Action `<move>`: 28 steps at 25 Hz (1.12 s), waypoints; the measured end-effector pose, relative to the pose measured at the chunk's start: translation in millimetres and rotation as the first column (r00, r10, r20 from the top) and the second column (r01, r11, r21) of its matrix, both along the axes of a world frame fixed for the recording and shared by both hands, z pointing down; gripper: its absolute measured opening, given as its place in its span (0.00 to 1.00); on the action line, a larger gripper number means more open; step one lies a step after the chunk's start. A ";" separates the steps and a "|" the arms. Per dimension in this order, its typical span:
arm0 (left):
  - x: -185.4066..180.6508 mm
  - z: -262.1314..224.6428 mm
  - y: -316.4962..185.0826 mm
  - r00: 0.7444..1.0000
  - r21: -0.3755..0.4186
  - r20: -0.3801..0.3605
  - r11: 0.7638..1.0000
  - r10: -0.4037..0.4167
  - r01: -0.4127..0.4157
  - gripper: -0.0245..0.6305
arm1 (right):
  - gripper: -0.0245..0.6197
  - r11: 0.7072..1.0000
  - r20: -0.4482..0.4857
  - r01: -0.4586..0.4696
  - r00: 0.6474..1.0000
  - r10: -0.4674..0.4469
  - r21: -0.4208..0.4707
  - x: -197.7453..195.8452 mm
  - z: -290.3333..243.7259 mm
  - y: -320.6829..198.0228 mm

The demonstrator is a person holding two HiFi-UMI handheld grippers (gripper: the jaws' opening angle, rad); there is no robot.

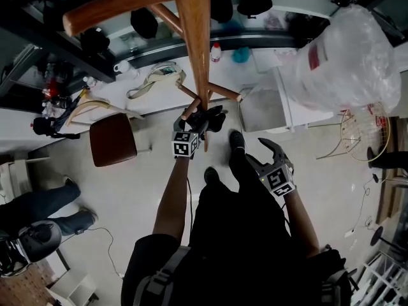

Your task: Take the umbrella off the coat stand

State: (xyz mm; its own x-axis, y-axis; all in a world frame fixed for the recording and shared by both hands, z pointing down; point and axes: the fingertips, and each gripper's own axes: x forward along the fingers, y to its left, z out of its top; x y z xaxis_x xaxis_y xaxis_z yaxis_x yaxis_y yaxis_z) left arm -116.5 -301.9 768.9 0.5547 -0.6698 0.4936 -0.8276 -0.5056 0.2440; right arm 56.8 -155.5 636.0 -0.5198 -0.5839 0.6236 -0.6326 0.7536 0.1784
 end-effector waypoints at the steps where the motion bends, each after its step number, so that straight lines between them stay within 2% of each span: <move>1: 1.4 1.9 -1.4 1.000 -0.001 0.000 1.000 0.002 -0.002 0.64 | 0.47 1.000 -0.003 0.001 1.000 -0.001 -0.003 0.0 0.7 0.6; 10: 16.6 11.8 -14.0 1.000 -0.013 -0.019 1.000 0.000 -0.001 0.63 | 0.47 1.000 -0.002 -0.005 1.000 0.005 -0.006 8.3 4.7 8.2; 13: 20.8 12.7 -18.0 0.999 -0.024 -0.038 1.000 -0.014 0.013 0.58 | 0.47 1.000 -0.008 -0.018 1.000 0.018 -0.015 13.1 4.3 9.4; 22: 21.0 15.0 -19.5 0.999 0.006 0.029 0.999 -0.035 0.034 0.45 | 0.46 0.999 -0.010 -0.033 0.999 0.033 -0.021 24.5 11.6 13.1; 28: 21.2 -0.2 -18.7 0.998 0.030 0.047 0.999 -0.046 0.045 0.41 | 0.45 0.999 -0.001 -0.040 0.999 0.040 -0.013 30.2 14.6 10.0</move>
